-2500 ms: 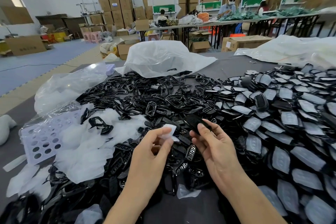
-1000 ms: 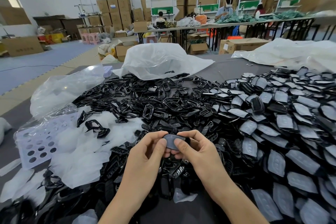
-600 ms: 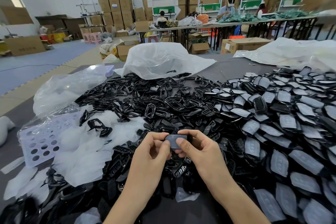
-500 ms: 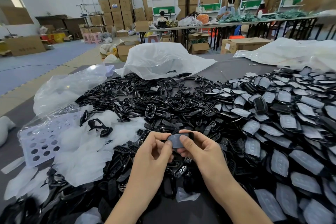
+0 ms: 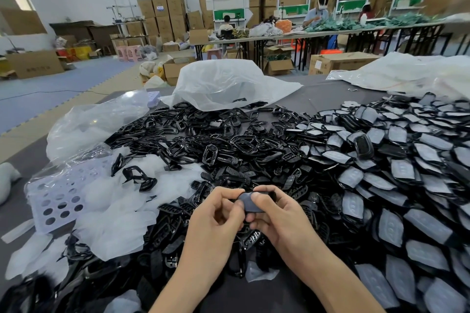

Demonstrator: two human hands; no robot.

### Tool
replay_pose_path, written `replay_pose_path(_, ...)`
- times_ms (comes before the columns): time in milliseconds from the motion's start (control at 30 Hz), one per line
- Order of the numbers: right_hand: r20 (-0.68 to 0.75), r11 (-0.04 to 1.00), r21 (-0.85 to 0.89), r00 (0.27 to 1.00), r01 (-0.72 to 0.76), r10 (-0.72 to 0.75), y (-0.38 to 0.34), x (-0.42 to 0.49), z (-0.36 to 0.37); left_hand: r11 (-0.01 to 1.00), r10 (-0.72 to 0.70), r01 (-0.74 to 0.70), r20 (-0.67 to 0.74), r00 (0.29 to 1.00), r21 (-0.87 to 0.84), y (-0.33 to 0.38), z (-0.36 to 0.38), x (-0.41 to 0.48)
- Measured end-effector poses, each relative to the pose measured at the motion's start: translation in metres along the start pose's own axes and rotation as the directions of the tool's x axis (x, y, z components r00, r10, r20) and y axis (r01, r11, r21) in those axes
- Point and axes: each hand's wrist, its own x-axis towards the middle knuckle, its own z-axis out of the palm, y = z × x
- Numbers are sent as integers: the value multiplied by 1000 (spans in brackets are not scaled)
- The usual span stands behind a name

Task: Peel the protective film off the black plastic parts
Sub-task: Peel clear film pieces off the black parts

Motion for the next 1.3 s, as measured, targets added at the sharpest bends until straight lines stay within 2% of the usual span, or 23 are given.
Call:
replay_pose_path(233,37,1000,-2,999,-8,8,-1,-2,-2,999,40,-39,32,999,-21,-2,2,-4)
replay_pose_path(367,55,999,-47,998,-2,5,-3,-1,-7,995,81,-84,61,995,49,-3,2,-4)
replay_pose_path(500,75,990,-134,996,48,-38,-5,-3,-11,969,193,-203,81,978,144,-5,2,-5)
replay_pose_path(667,72,978,-202,996,59,-45,-5,-3,-12,934,272,-286,93,958,212,-5,1,-5)
replay_pose_path(867,6,993,-108,999,45,-45,-10,-2,-10,887,294,-315,113,949,337,-2,-2,-8)
replay_pose_path(1000,-58,990,-102,993,98,-104,-10,0,-11,763,357,-443,265,896,472,1,-1,-12)
replay_pose_path(1100,-110,983,-126,983,132,-147,-8,2,-13,716,357,-497,356,864,490,3,4,-16)
replay_pose_path(1200,-122,985,-95,981,141,-152,-10,3,-15,730,348,-520,413,842,445,6,11,-20)
replay_pose_path(1300,-106,990,-44,985,134,-138,-11,3,-16,755,373,-505,359,856,419,6,11,-20)
